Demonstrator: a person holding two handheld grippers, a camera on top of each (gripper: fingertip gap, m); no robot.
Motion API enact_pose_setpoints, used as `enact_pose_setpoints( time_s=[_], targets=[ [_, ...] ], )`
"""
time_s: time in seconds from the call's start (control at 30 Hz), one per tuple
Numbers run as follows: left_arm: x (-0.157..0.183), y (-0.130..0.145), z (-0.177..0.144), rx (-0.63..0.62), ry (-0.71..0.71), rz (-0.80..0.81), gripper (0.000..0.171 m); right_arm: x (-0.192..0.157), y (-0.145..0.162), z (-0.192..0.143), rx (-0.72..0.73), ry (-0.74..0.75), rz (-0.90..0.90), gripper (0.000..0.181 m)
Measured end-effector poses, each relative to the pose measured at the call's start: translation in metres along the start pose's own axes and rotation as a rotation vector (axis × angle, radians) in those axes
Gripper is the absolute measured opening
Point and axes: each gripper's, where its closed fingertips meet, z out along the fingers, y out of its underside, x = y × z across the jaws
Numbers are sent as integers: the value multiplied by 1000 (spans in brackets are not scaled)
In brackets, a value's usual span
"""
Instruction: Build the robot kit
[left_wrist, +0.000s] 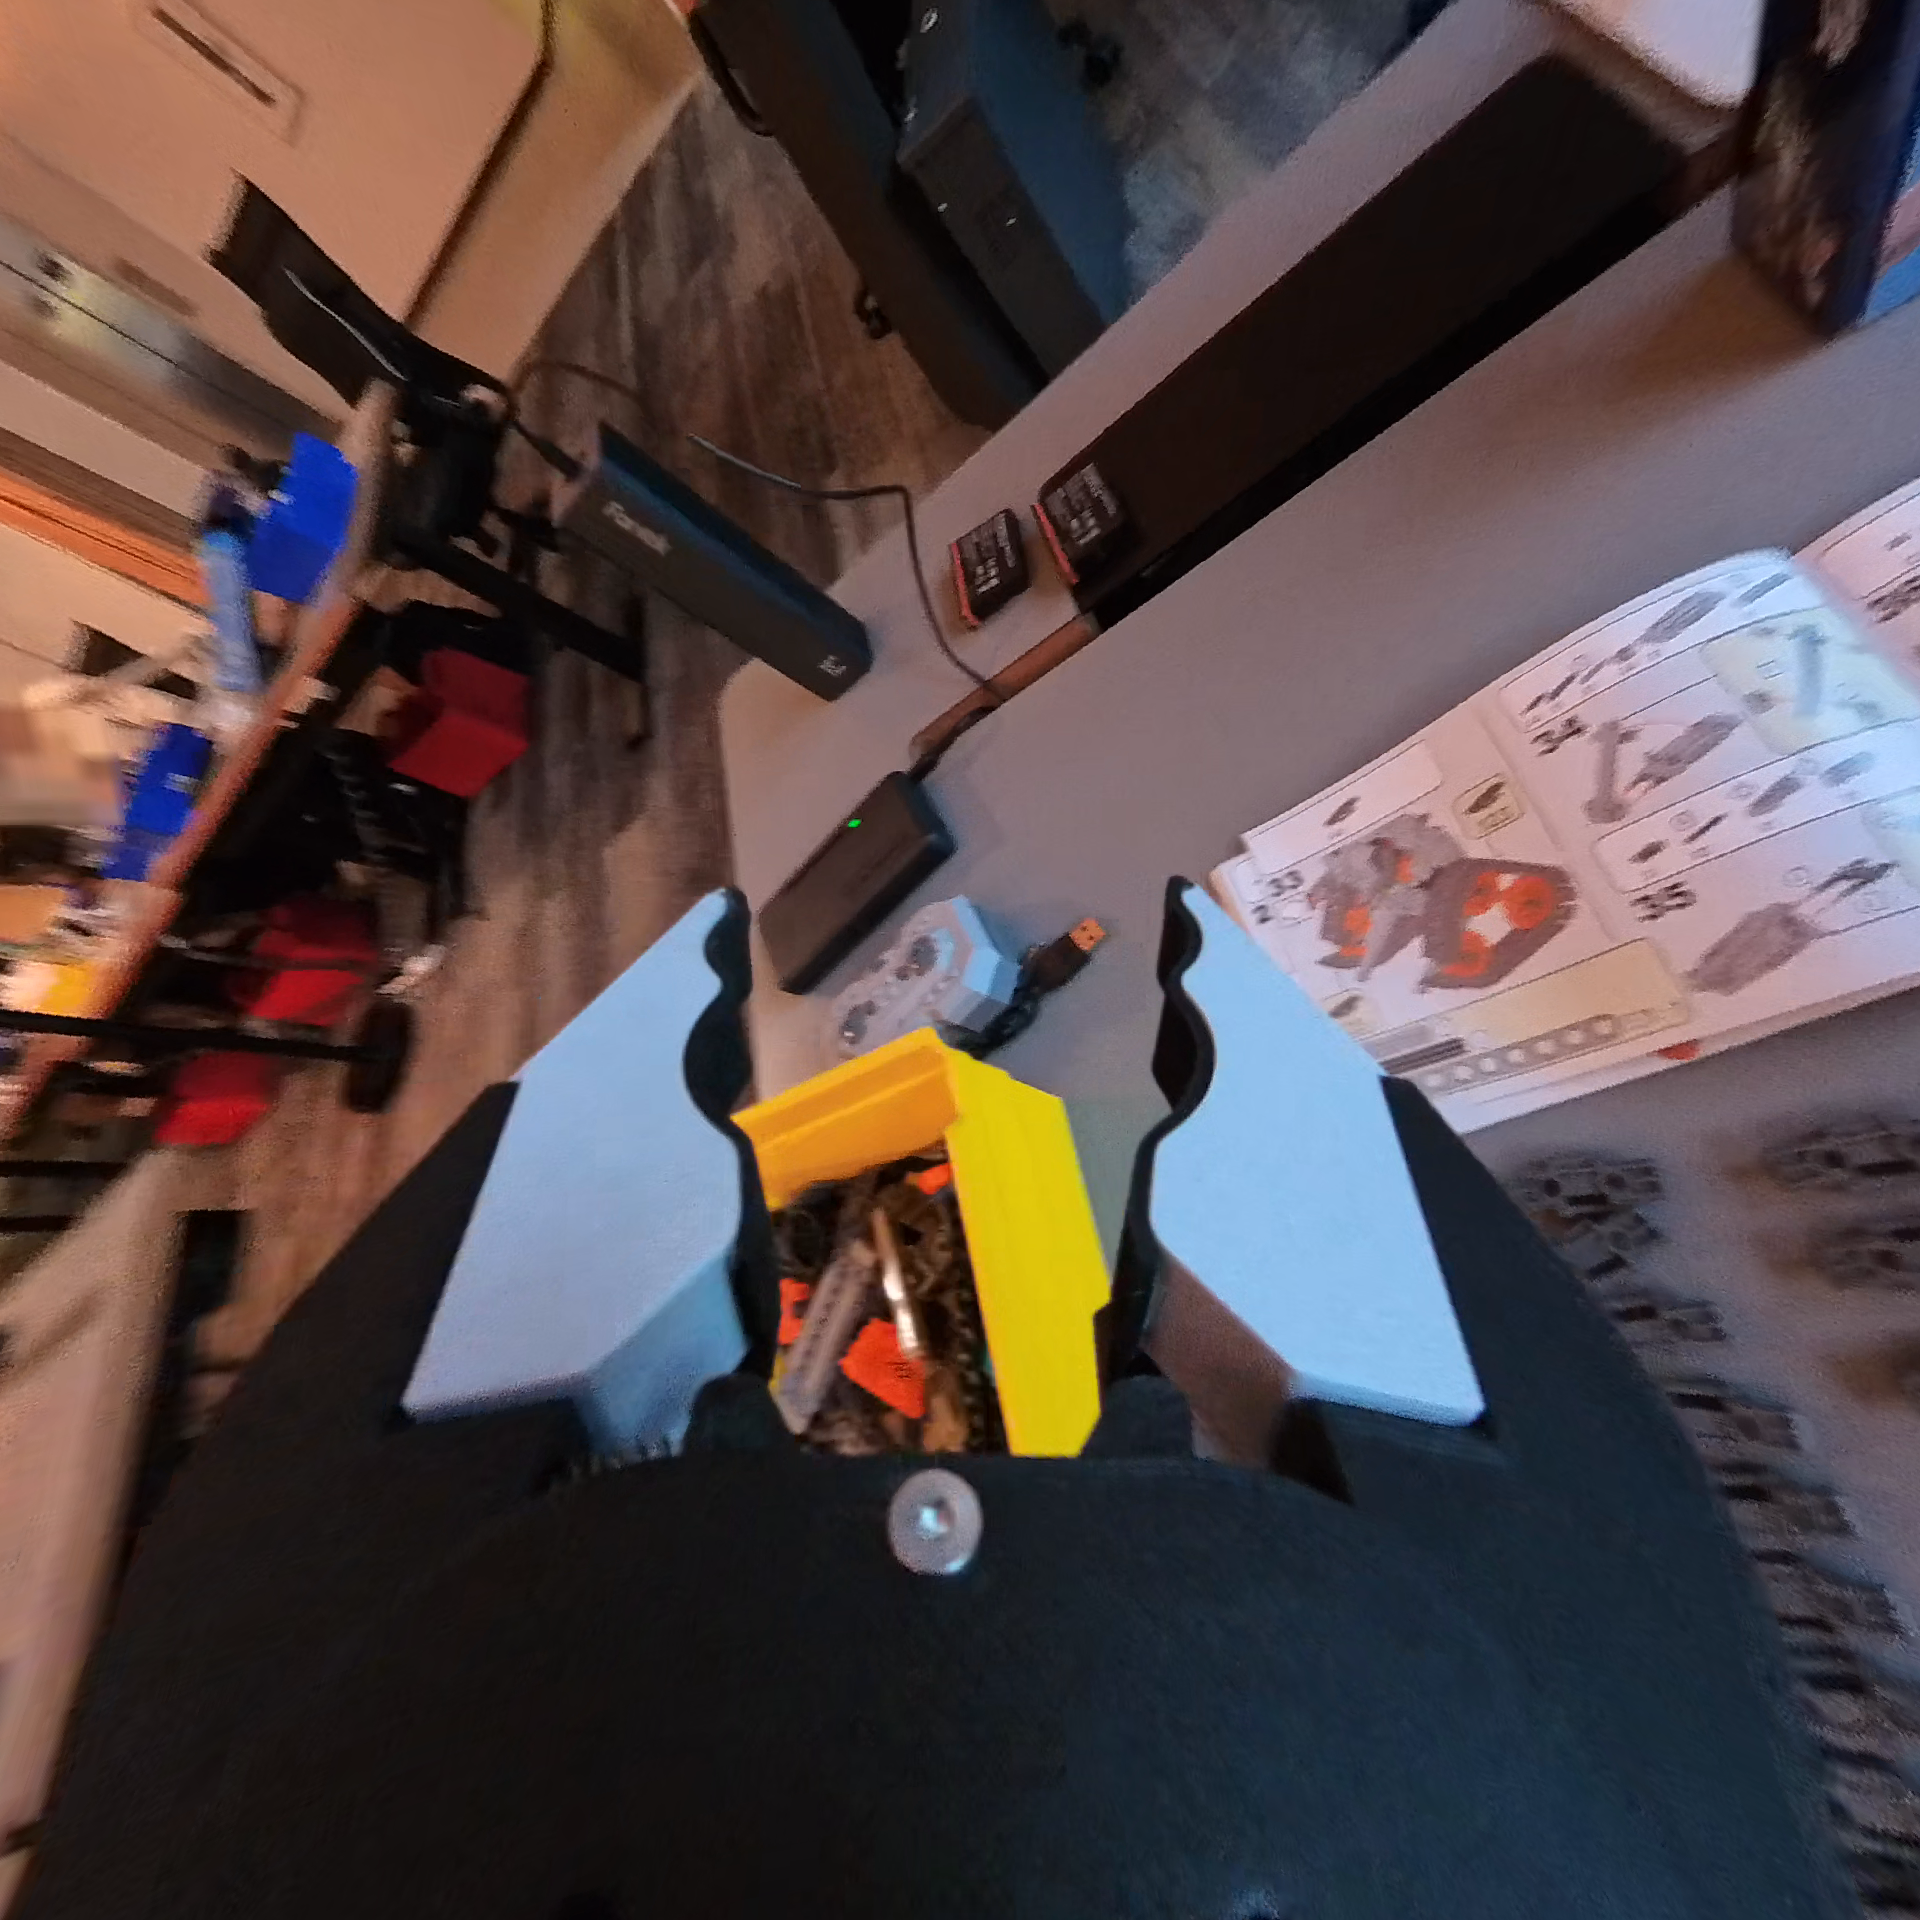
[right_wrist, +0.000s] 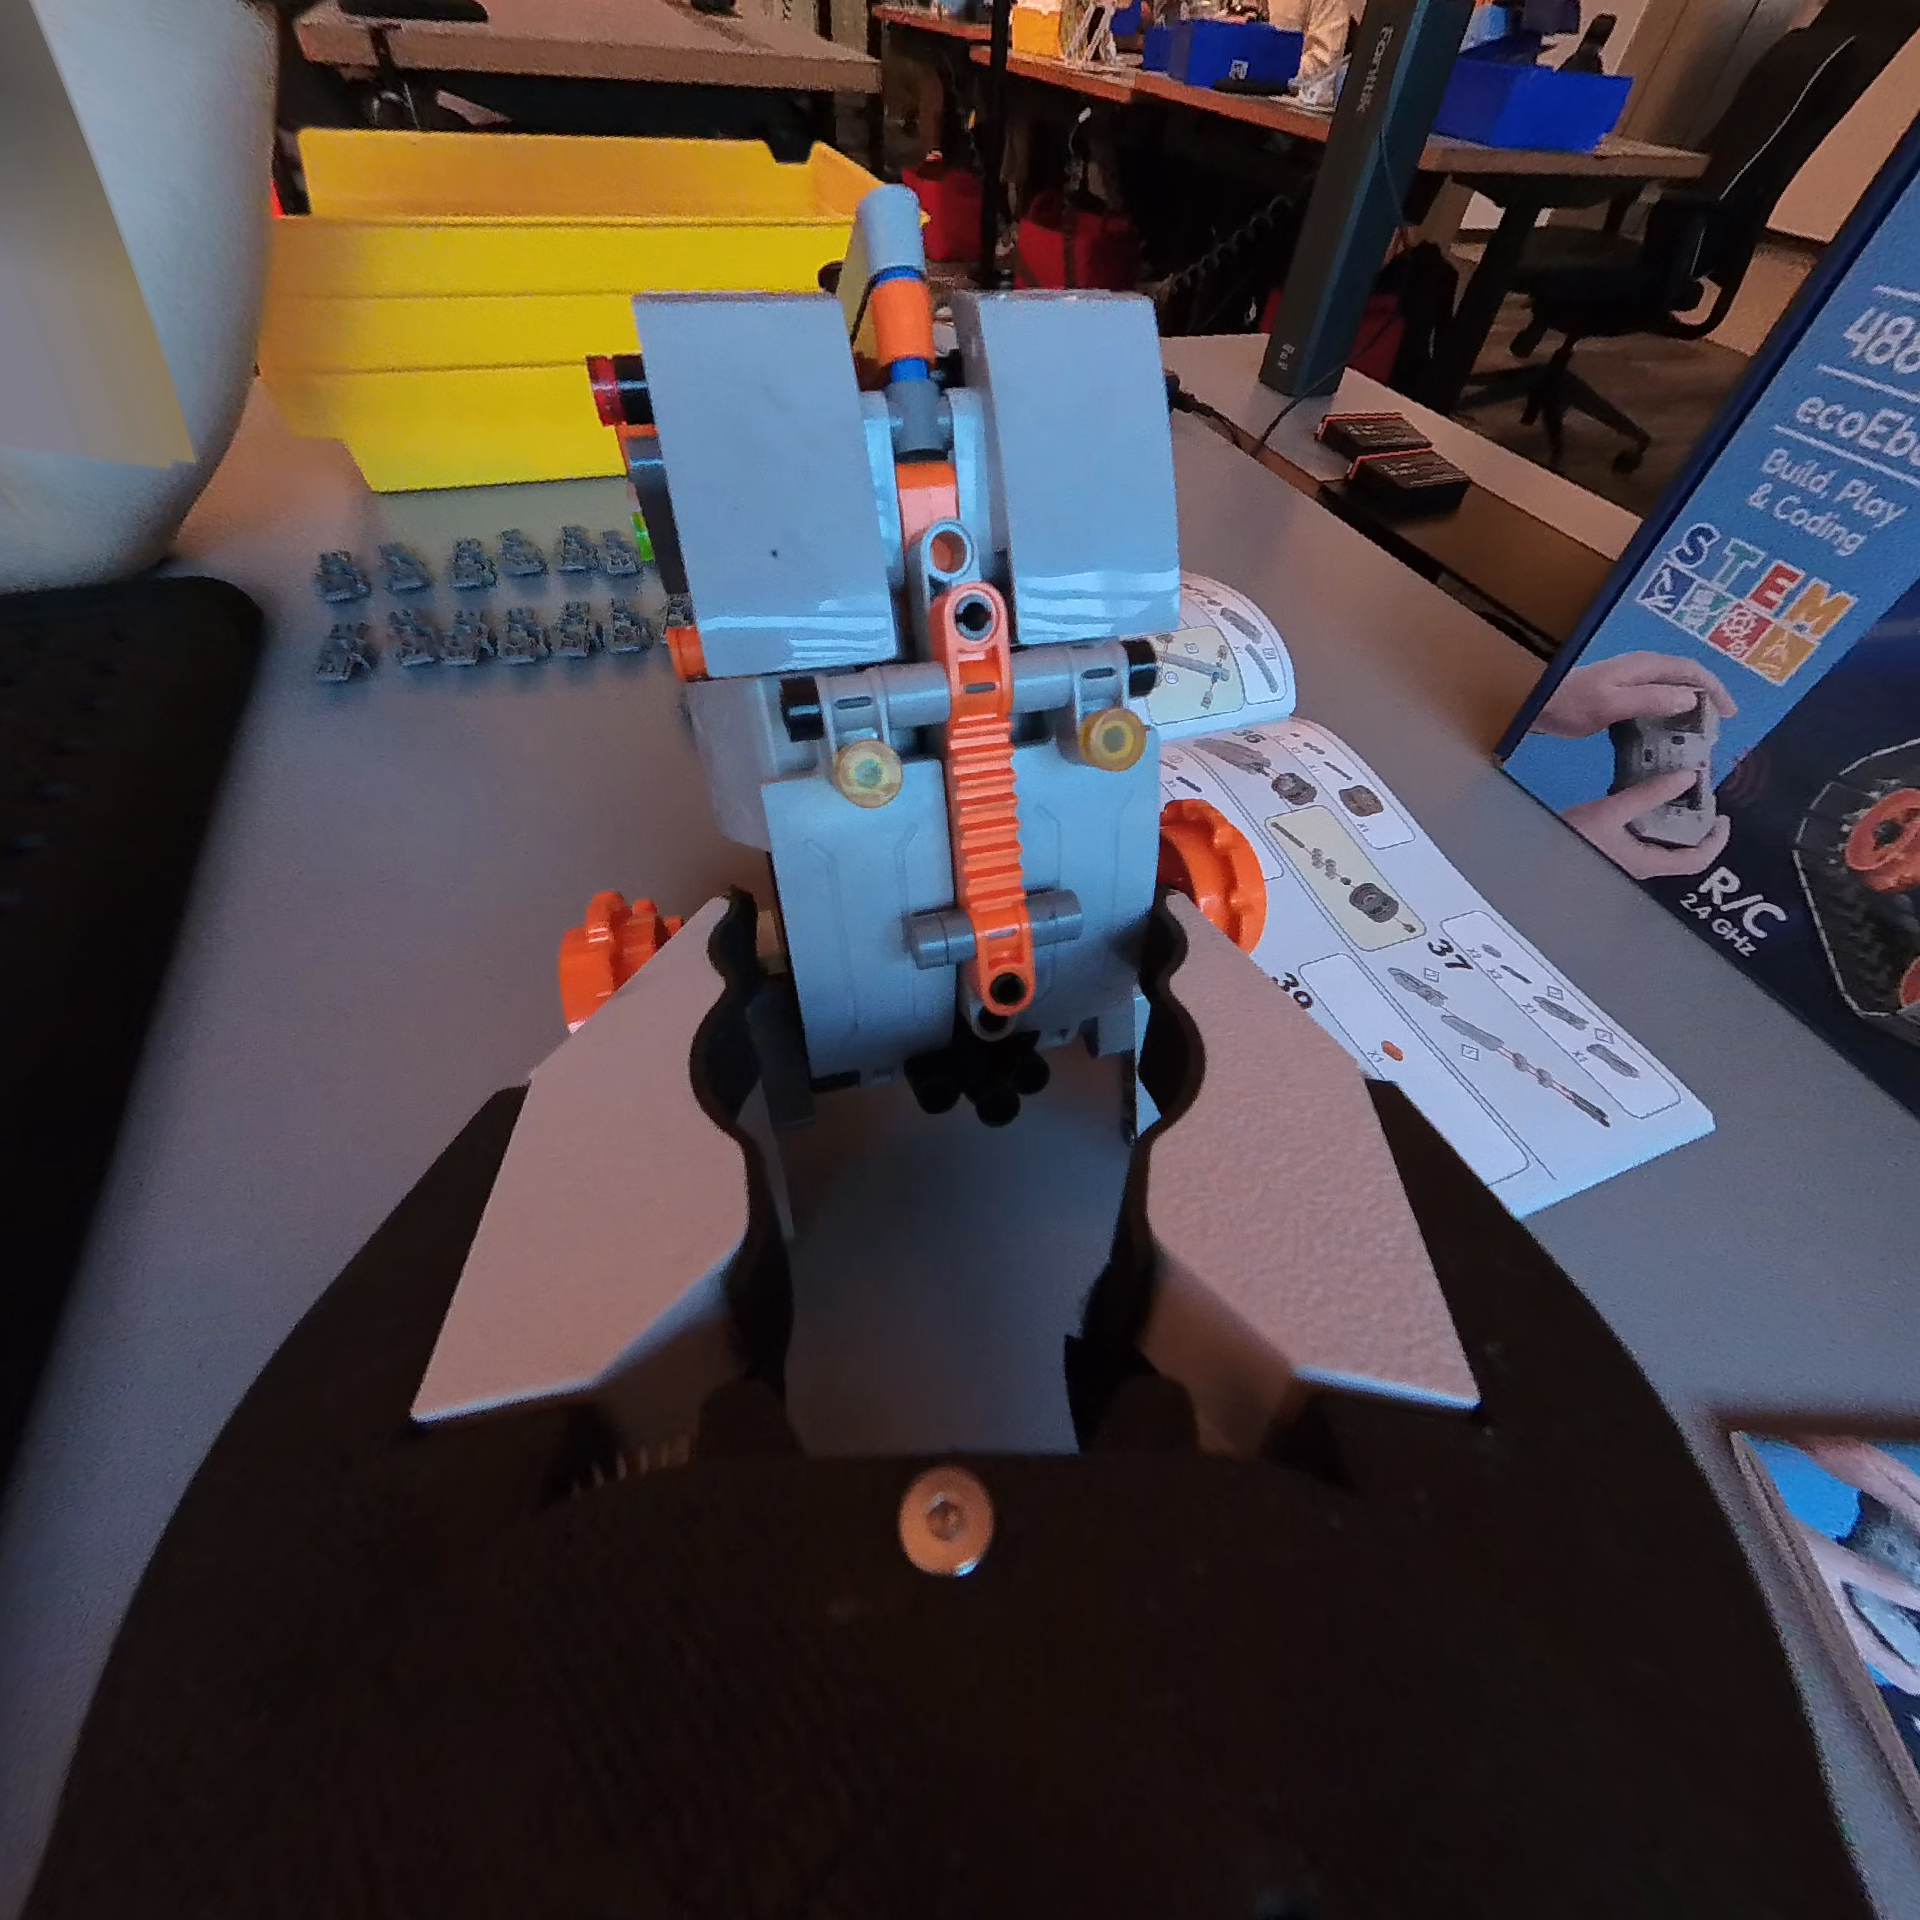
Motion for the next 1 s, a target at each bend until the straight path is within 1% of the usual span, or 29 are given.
enact_pose_setpoints(
  time_s=[0.1,0.17,0.23,0.27,0.37,0.43,0.5,0.6,0.7,0.83,0.93,1.0],
  targets=[
    [-5,7,-17,23,155,-209,78,2,1,-1,-6,5,-3,68],
    [1,11,-35,35,321,-349,79,2,2,-2,-8,-5,-3,67],
    [1,5,-54,94,451,-444,80,3,2,-2,-11,-16,3,67],
    [-4,1,-62,136,466,-481,83,3,2,-2,-12,-20,2,67],
    [-33,-8,-75,262,380,-556,95,3,2,-1,-4,-31,11,67],
    [-54,-13,-85,357,321,-589,96,2,2,-2,1,-45,12,68],
    [-69,-20,-95,453,300,-637,94,0,-1,-5,12,-66,5,76],
    [-88,-27,-108,589,306,-729,83,6,-15,-16,82,-39,-3,82],
    [-103,-31,-121,701,328,-802,82,17,-29,-31,147,1,28,83],
    [-113,-32,-132,779,366,-856,82,25,-23,-42,91,24,105,85],
    [-117,-36,-143,847,398,-889,82,31,-21,-48,74,64,53,85],
    [-118,-38,-151,888,426,-903,78,30,-17,-51,52,54,42,85]
  ],
)
